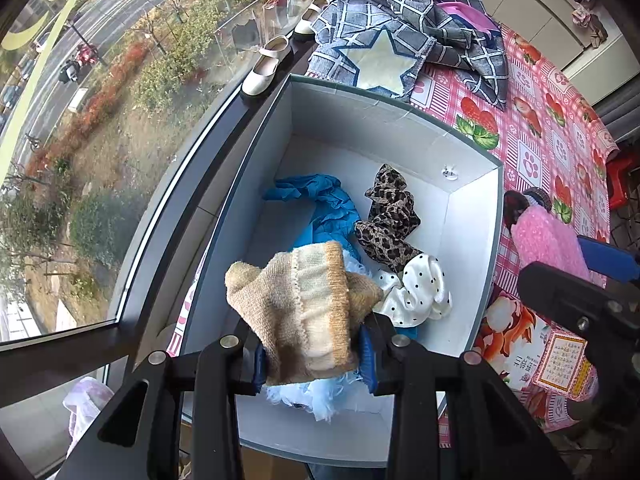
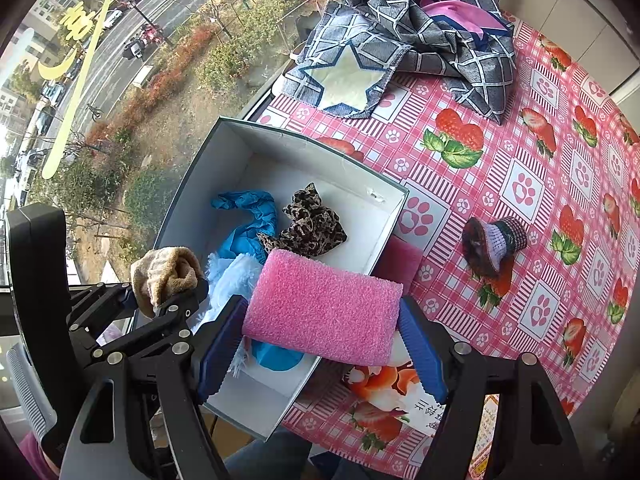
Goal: Organize soft objects
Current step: 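Lower the pink sponge into the box with the right tool beside the left tool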
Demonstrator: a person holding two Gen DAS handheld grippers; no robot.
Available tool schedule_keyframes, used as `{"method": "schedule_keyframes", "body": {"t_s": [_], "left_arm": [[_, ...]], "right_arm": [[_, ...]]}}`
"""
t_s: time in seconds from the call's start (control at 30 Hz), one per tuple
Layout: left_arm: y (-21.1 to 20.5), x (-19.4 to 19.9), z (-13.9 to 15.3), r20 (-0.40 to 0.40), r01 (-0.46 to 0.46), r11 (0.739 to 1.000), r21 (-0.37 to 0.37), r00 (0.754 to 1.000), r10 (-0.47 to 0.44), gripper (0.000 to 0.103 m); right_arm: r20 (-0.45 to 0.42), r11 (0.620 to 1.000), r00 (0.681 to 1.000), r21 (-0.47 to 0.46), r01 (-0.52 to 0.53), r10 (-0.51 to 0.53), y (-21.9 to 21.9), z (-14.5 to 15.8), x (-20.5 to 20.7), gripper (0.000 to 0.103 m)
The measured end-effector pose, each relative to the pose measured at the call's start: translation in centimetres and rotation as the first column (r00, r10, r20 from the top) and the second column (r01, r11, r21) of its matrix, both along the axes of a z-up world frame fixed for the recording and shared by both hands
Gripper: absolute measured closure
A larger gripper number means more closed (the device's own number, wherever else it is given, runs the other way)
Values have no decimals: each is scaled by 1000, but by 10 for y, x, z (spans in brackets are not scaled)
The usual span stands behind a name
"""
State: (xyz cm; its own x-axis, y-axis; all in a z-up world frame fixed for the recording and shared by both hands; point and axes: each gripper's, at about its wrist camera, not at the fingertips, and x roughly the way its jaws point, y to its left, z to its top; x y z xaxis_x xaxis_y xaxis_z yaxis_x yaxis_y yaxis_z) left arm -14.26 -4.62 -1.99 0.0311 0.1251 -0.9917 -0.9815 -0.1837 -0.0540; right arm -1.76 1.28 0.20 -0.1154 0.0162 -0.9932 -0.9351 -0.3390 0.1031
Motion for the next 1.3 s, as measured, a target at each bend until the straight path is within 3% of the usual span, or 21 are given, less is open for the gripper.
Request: {"method": "schedule_keyframes", "body": {"t_s": [0.37,0.6,1.3], "left_arm": [[0,-3,-3,7,-9,1000,-10,1000,10,65],[3,-10,-3,65,-33,999,-10,997,33,65],[3,-6,-7,49,-25,999,-24,998,26,64]], "right_arm": [[4,1000,1000,-6,-7,7,0,-4,-4,27],[1,1000,1000,-1,2,-2,5,-3,-4,27],[-10,1000,1000,-15,-15,15,7,-8,-10,27]]}}
